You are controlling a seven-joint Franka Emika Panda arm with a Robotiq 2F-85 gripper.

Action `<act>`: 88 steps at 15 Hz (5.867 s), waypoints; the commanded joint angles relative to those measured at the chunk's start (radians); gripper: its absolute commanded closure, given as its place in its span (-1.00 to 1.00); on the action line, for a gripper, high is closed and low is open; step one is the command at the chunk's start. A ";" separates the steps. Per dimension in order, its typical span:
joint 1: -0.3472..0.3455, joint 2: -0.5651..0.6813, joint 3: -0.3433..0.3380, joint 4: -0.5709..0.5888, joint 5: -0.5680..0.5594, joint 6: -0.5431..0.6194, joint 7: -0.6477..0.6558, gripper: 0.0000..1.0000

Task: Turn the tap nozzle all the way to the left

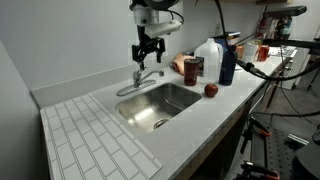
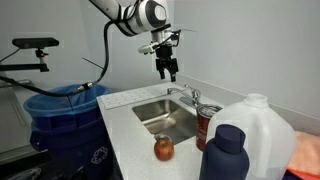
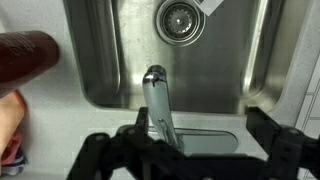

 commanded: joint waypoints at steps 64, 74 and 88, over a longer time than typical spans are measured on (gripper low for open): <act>0.243 0.416 -0.089 0.429 -0.146 0.235 -0.155 -1.00; 0.312 0.487 -0.188 0.501 -0.234 0.335 -0.025 -1.00; 0.353 0.453 -0.217 0.464 -0.243 0.278 0.023 -1.00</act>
